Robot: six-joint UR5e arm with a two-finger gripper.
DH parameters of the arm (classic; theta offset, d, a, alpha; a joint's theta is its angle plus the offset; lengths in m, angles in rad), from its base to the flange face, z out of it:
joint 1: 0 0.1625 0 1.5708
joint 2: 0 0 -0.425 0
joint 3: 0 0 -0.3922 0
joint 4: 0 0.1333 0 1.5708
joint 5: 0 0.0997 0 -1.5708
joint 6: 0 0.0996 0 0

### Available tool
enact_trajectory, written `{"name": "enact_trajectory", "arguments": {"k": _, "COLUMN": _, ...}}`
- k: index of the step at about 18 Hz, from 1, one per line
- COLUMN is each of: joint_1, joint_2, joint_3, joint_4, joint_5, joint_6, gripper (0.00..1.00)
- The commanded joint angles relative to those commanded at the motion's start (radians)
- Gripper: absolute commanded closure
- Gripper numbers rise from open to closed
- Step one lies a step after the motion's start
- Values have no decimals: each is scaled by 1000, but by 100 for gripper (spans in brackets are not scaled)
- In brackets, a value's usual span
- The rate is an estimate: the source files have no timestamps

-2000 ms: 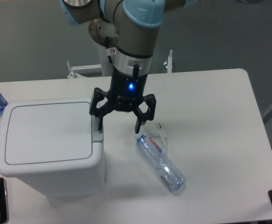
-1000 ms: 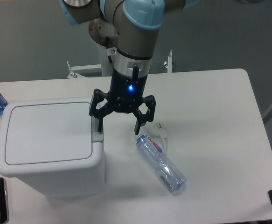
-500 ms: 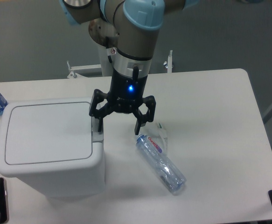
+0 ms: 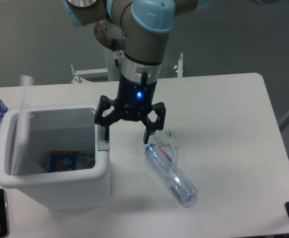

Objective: Open the trash can

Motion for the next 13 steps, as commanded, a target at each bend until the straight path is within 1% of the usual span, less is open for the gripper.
{"name": "enact_trajectory", "arguments": {"k": 2, "joint_1": 3, "joint_2": 2, "joint_3": 34, "joint_4": -5, "joint_5": -2, "joint_6": 11, "gripper": 0}}
{"name": "enact_trajectory", "arguments": {"k": 5, "joint_1": 61, "joint_2": 6, "joint_3": 112, "joint_4": -9, "joint_5": 17, "joint_6": 11, "gripper": 0}}
{"name": "enact_trajectory", "arguments": {"k": 9, "joint_1": 138, "joint_2": 9, "joint_3": 147, "joint_4": -2, "joint_5": 83, "joint_6": 26, "gripper": 0}}
{"name": "enact_trajectory", "arguments": {"k": 11, "joint_1": 166, "joint_2": 11, "joint_3": 146, "joint_4": -8, "joint_5": 127, "joint_6": 121, "gripper": 0}}
{"name": "enact_trajectory", "arguments": {"k": 13, "joint_1": 178, "joint_2": 12, "joint_3": 130, "joint_4": -14, "joint_5": 207, "joint_6": 246, "gripper": 0}}
